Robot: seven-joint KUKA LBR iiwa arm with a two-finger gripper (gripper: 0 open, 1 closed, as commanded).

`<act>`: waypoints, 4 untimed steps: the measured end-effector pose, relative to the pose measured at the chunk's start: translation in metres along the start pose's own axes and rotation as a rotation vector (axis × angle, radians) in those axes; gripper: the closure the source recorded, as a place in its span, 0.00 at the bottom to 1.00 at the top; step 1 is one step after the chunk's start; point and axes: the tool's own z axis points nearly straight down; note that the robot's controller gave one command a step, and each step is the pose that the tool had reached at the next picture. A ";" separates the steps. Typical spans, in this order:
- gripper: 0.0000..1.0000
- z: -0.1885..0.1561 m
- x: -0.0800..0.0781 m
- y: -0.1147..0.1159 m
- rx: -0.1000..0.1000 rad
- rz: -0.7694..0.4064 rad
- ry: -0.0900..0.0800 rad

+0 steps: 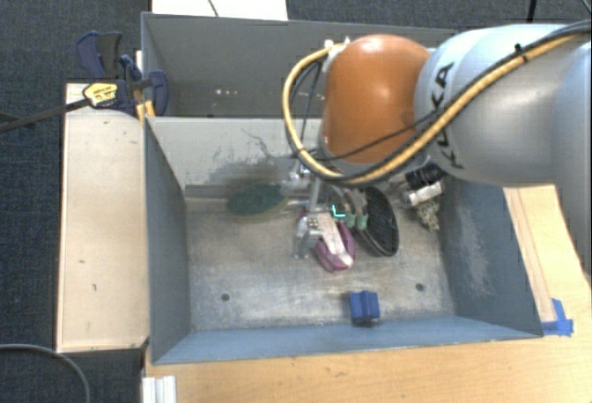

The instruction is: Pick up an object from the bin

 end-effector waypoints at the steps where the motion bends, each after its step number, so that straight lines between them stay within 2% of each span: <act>1: 0.00 0.070 -0.031 -0.077 0.004 0.022 -0.002; 2: 0.00 0.095 -0.039 -0.095 -0.008 0.001 -0.018; 3: 0.00 0.101 -0.043 -0.086 -0.011 -0.239 -0.021; 4: 0.00 0.101 -0.038 -0.122 -0.018 -0.286 -0.034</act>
Offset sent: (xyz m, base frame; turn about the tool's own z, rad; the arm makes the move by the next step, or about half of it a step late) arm 0.0302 -0.0711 -0.0662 0.0142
